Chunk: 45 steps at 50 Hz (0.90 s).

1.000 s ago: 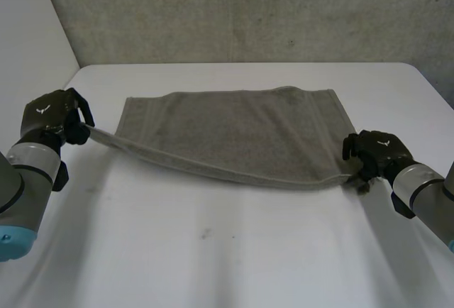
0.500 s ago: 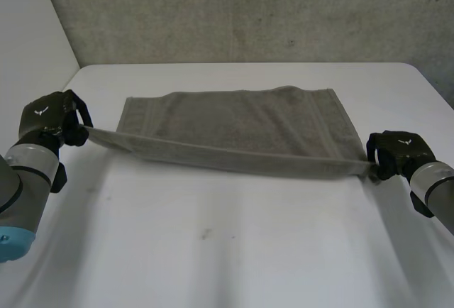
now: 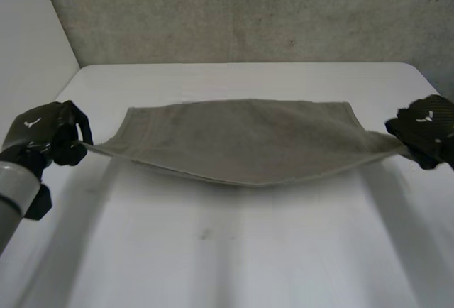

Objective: Fold the towel.

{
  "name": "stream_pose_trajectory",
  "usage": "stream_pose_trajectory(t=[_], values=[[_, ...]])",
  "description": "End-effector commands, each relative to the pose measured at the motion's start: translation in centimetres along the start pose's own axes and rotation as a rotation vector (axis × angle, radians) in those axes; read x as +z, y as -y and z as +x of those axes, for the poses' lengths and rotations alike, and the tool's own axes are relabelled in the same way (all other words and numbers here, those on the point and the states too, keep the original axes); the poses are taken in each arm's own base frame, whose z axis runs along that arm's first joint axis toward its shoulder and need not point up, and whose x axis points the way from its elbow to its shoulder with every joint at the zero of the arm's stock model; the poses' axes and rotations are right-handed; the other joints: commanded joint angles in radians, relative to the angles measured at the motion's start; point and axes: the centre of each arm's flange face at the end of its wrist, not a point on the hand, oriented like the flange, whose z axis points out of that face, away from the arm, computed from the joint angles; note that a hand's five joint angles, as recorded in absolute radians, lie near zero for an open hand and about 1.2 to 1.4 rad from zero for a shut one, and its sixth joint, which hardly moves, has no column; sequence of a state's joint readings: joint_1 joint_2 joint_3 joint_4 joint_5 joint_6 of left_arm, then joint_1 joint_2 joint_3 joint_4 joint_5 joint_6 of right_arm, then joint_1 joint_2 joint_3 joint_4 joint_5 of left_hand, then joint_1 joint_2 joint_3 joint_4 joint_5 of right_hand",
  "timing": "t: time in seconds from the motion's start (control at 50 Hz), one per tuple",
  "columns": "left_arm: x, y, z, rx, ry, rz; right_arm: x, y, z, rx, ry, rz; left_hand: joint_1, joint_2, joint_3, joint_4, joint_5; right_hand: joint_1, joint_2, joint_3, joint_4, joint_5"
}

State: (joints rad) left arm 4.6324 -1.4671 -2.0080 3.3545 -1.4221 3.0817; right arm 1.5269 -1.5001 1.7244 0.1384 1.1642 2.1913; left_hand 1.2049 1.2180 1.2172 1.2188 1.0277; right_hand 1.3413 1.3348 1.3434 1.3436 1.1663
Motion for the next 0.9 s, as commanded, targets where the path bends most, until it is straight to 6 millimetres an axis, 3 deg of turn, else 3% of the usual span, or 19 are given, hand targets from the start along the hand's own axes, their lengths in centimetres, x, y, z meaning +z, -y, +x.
stream_pose_trajectory(t=[0.02, 0.18, 0.22, 0.24, 0.26, 0.28, 0.32, 0.34, 0.38, 0.44, 0.48, 0.5, 0.54, 0.6, 0.7, 0.88, 0.9], values=[[-3.5, 1.4, -0.5, 0.028, -0.013, -0.003, -4.4, 0.4, 2.6, -0.024, 0.029, -0.093, 0.191, 0.178, 0.179, 0.178, 0.194, 0.055, 0.061, 0.053, 0.053, 0.055], [-3.3, 1.0, -0.5, 0.083, -0.071, -0.004, -4.6, 1.4, 3.3, 0.009, 0.086, 0.009, 0.191, 0.178, 0.179, 0.178, 0.194, 0.055, 0.061, 0.053, 0.053, 0.055], [-1.4, 0.1, -1.0, 0.11, -0.073, -0.018, -2.2, -0.3, 2.9, 0.05, 0.137, -0.016, 0.191, 0.178, 0.179, 0.178, 0.194, 0.055, 0.061, 0.053, 0.053, 0.055], [-1.4, 0.1, -1.0, 0.11, -0.073, -0.018, -2.2, -0.3, 2.9, 0.05, 0.137, -0.016, 0.191, 0.178, 0.179, 0.178, 0.194, 0.055, 0.061, 0.053, 0.053, 0.055], [-0.1, 0.0, -1.2, 0.127, -0.075, -0.012, -0.5, -1.3, 2.9, 0.049, 0.142, -0.025, 0.191, 0.178, 0.179, 0.178, 0.194, 0.055, 0.061, 0.053, 0.053, 0.055], [-0.1, 0.0, -1.2, 0.127, -0.075, -0.012, -0.4, -1.3, 2.9, 0.049, 0.142, -0.025, 0.191, 0.178, 0.179, 0.178, 0.194, 0.055, 0.061, 0.053, 0.053, 0.055], [2.5, -0.6, -1.4, 0.132, -0.084, -0.017, 2.8, -2.3, 2.3, 0.015, 0.138, -0.047, 0.191, 0.178, 0.179, 0.178, 0.194, 0.055, 0.061, 0.053, 0.053, 0.055], [2.5, -0.6, -1.4, 0.132, -0.084, -0.017, 2.8, -2.3, 2.2, 0.014, 0.137, -0.047, 0.191, 0.178, 0.179, 0.178, 0.194, 0.055, 0.061, 0.053, 0.053, 0.055], [5.1, -1.6, -0.6, 0.136, -0.103, -0.036, 6.2, -2.0, 0.8, -0.049, 0.126, -0.042, 0.191, 0.178, 0.179, 0.178, 0.194, 0.055, 0.061, 0.053, 0.053, 0.055], [6.5, -2.0, -0.2, 0.142, -0.093, -0.043, 7.9, -2.1, 0.1, -0.07, 0.12, -0.041, 0.191, 0.178, 0.179, 0.178, 0.194, 0.055, 0.061, 0.053, 0.053, 0.055], [9.2, -2.7, 0.3, 0.156, -0.051, -0.046, 10.7, -2.5, -0.4, -0.091, 0.098, -0.028, 0.191, 0.178, 0.179, 0.178, 0.194, 0.055, 0.061, 0.053, 0.053, 0.055], [9.2, -2.7, 0.3, 0.156, -0.051, -0.046, 10.7, -2.5, -0.4, -0.091, 0.098, -0.028, 0.191, 0.178, 0.179, 0.178, 0.194, 0.055, 0.061, 0.053, 0.053, 0.055], [11.7, -3.1, 0.1, 0.159, -0.003, -0.038, 13.2, -2.7, -0.6, -0.108, 0.073, 0.011, 0.191, 0.178, 0.179, 0.178, 0.194, 0.055, 0.061, 0.053, 0.053, 0.055], [12.7, -3.5, 0.2, 0.162, 0.005, -0.035, 14.4, -2.5, -1.0, -0.114, 0.053, 0.035, 0.191, 0.178, 0.179, 0.178, 0.194, 0.055, 0.061, 0.053, 0.053, 0.055], [16.1, -4.8, 1.4, 0.17, -0.008, -0.019, 18.0, -2.3, -1.2, -0.103, -0.011, 0.1, 0.191, 0.178, 0.179, 0.178, 0.194, 0.055, 0.061, 0.053, 0.053, 0.055], [18.2, -6.4, 1.4, 0.173, 0.022, -0.044, 20.6, -2.7, -1.6, -0.115, -0.039, 0.115, 0.191, 0.178, 0.179, 0.178, 0.194, 0.055, 0.061, 0.053, 0.053, 0.055], [18.3, -6.7, 1.5, 0.168, 0.019, -0.045, 20.9, -2.9, -1.9, -0.116, -0.038, 0.112, 0.191, 0.178, 0.179, 0.178, 0.194, -0.517, -0.51, -0.519, -0.519, -0.516]])
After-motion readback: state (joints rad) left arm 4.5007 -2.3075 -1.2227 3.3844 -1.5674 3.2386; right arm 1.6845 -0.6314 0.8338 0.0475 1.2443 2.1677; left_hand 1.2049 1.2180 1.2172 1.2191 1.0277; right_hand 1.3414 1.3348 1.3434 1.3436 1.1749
